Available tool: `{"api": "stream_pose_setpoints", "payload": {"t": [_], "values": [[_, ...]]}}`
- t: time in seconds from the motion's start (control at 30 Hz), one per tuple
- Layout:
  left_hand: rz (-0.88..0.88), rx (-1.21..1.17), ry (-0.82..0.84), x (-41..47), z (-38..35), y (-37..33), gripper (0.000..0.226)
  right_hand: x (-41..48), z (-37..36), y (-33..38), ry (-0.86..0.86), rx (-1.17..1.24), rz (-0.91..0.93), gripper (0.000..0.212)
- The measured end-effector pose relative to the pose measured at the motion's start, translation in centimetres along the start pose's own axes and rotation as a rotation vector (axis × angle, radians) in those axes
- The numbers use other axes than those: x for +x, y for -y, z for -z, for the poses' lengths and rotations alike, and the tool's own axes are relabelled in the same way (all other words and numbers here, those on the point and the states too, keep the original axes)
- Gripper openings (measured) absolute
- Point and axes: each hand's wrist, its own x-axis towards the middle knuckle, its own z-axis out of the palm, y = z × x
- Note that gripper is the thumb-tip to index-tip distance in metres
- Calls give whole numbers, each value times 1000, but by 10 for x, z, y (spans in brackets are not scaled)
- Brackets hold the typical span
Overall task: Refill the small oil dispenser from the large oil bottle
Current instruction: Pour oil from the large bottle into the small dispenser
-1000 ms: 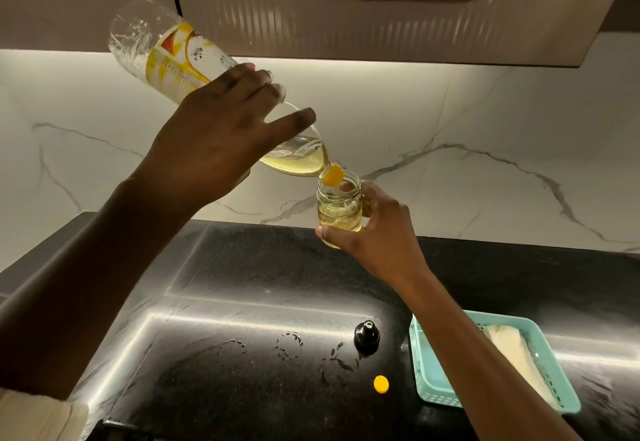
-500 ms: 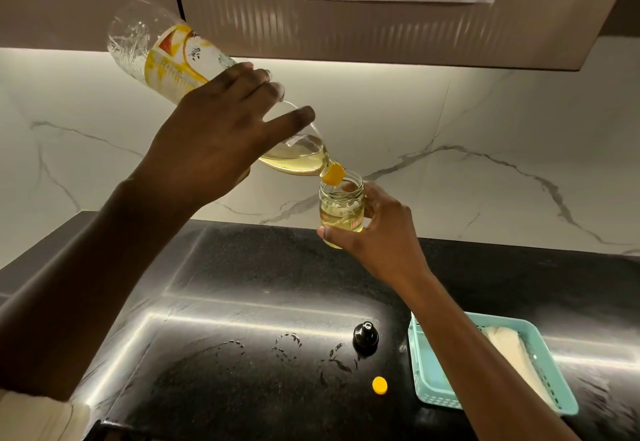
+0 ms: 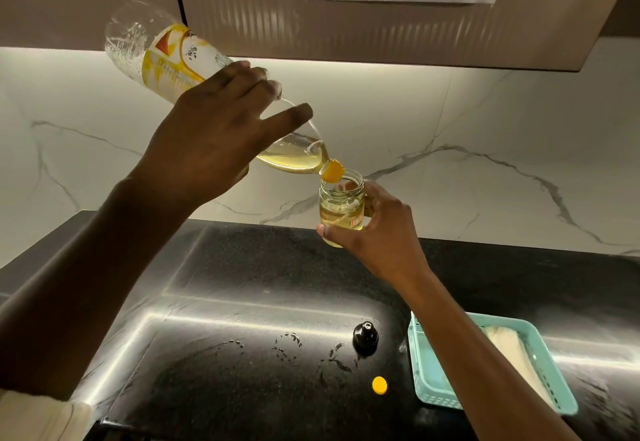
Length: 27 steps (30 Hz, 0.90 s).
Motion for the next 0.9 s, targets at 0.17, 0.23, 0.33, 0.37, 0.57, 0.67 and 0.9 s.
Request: {"api": "stream_pose_setpoints", "payload": {"t": [0.17,0.23,0.33,0.37,0.57,0.67,0.9], "values": [[5,-1,4,1,1,-1,92,1,0,0,2,-6,1,62],[6,-1,5,1,1,-1,92,1,0,0,0,-12,3,62],[2,0,4,1,1,0,91,1,0,1,3,-19,4,63],[0,3,2,1,1,0,90,1,0,1,3,-18,5,62],[5,-2,1,2,2,0,91,1,1,3,14,-23,2,62],[6,2,3,2,2,-1,92,0,2,4,15,-17,-2,60],[6,-3,-8,0,1,0,89,-1,2,5,16,-2,-14,60]]}}
